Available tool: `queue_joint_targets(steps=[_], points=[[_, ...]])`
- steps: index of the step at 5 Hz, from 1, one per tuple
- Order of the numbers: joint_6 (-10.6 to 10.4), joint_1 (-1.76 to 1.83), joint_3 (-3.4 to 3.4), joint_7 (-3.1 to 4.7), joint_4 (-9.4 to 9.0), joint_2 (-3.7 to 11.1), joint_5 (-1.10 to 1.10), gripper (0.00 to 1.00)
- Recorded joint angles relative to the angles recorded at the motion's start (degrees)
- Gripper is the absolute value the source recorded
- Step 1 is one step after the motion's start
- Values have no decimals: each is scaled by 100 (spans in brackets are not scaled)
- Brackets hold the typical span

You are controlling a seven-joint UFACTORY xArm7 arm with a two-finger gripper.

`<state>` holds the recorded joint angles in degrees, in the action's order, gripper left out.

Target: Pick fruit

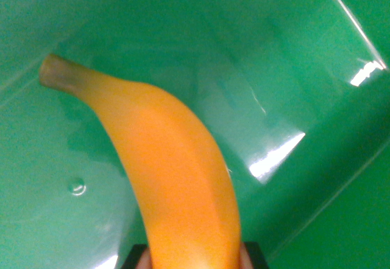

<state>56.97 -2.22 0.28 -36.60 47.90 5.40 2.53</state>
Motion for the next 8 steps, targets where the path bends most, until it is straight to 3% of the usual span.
queue_joint_targets(steps=[1, 2, 3, 4, 5, 6, 7, 8], points=[[241, 0, -2, 8, 144, -97, -4, 100], [241, 0, -2, 8, 144, -97, -4, 100], [490, 1, -3, 17, 292, -198, -7, 100], [490, 1, -3, 17, 292, -198, -7, 100], [745, 1, -5, 25, 444, -301, -11, 100], [745, 1, -5, 25, 444, -301, -11, 100], [1010, 1, -7, 34, 602, -408, -15, 100], [1010, 1, -7, 34, 602, -408, -15, 100]])
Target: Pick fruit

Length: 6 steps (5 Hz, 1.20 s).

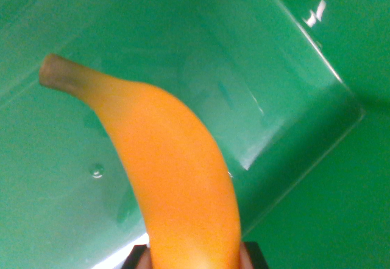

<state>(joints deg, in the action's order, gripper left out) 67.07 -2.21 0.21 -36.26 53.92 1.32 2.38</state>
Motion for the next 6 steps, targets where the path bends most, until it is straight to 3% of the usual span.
queue_joint_targets(steps=[1, 2, 3, 4, 5, 6], points=[[262, 0, -2, 9, 156, -106, -4, 100], [262, 0, -2, 9, 156, -106, -4, 100], [533, 1, -3, 18, 318, -216, -8, 100], [533, 1, -3, 18, 318, -216, -8, 100], [810, 1, -5, 27, 483, -328, -12, 100], [810, 1, -5, 27, 483, -328, -12, 100]])
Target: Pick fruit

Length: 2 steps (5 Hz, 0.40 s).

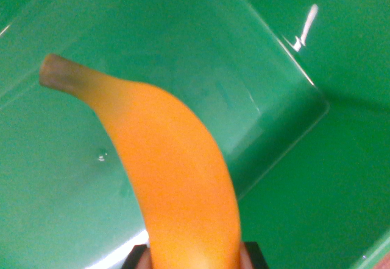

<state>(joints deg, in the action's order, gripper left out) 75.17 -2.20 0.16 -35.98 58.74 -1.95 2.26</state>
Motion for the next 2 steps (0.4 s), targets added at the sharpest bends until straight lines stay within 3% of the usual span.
queue_joint_targets(steps=[1, 2], points=[[258, 0, -2, 9, 154, -104, -4, 100], [258, 0, -2, 9, 154, -104, -4, 100]])
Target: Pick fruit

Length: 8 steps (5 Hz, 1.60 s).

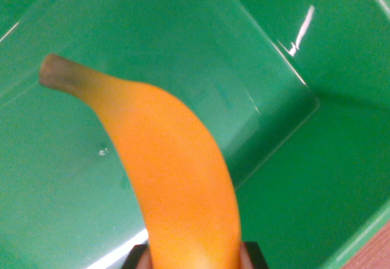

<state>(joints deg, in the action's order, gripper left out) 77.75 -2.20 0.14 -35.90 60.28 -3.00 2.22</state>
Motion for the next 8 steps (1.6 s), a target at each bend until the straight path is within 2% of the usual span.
queue_joint_targets(steps=[1, 2, 3, 4, 5, 6, 7, 8], points=[[260, 0, -2, 9, 155, -105, -4, 100], [260, 0, -2, 9, 155, -105, -4, 100], [508, 1, -3, 17, 303, -205, -8, 100], [508, 1, -3, 17, 303, -205, -8, 100], [748, 1, -5, 25, 445, -302, -11, 100], [748, 1, -5, 25, 445, -302, -11, 100], [960, 1, -6, 32, 572, -388, -15, 100], [960, 1, -6, 32, 572, -388, -15, 100]])
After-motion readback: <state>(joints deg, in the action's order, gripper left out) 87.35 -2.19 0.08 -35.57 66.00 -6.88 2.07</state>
